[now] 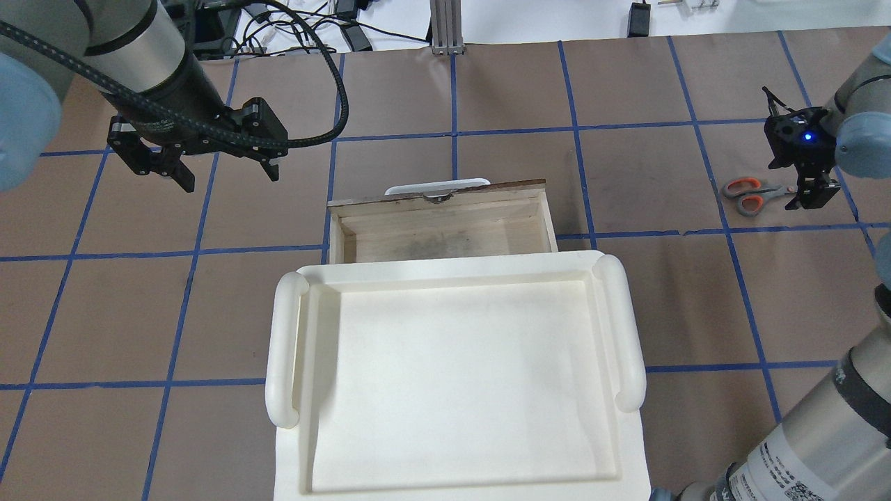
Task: Put scissors in drawer and close it
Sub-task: 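Lower the right gripper and close it on the scissors' pivot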
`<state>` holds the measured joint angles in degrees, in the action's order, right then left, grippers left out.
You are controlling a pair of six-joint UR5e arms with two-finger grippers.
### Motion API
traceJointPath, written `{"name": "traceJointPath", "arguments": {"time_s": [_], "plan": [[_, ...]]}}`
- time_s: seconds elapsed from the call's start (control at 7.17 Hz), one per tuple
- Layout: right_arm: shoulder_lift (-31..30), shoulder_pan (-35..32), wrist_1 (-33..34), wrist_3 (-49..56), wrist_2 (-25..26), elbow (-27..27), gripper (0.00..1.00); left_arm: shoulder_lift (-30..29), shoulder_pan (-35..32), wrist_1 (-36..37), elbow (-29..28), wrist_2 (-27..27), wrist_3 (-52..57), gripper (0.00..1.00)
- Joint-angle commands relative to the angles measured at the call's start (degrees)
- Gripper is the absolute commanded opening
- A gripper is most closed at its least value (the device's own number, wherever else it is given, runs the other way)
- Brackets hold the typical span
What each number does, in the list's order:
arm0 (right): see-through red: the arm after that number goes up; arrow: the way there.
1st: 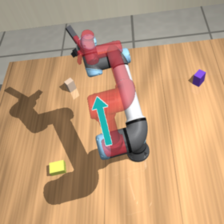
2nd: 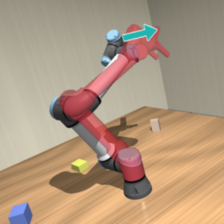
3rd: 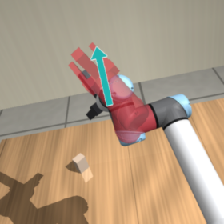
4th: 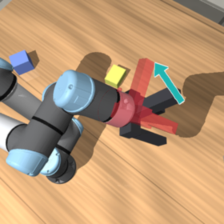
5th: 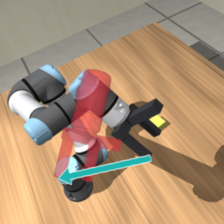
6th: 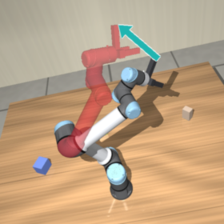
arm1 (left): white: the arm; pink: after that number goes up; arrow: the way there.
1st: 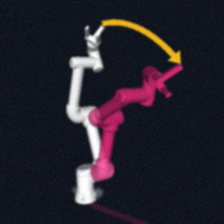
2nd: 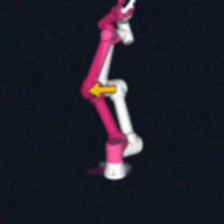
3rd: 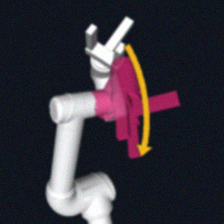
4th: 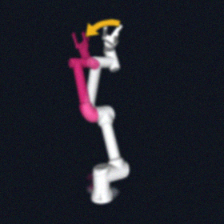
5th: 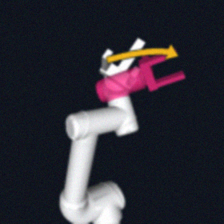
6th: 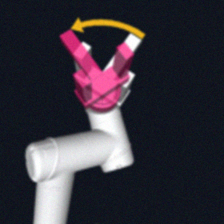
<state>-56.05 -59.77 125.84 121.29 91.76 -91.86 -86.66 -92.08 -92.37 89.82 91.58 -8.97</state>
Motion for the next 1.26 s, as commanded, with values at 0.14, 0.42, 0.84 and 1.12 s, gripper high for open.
{"name": "traceJointPath", "arguments": {"time_s": [0.14,0.42,0.84,1.12], "plan": [[0.94,0.0,0.11,0.08,0.53,0.1,0.92,0.0,-0.03,0.0,0.0,0.0,-0.09,1.0],[0.94,0.0,0.11,0.17,1.75,0.02,0.65,0.0,-0.03,0.0,0.0,0.0,0.0,1.0],[0.94,0.0,0.37,1.49,2.64,0.02,0.23,0.0,-0.03,0.0,0.0,0.0,-0.09,1.0],[0.5,-0.09,0.28,1.14,4.99,0.1,0.0,0.0,-0.03,0.0,0.0,0.0,-0.09,1.0]]}}
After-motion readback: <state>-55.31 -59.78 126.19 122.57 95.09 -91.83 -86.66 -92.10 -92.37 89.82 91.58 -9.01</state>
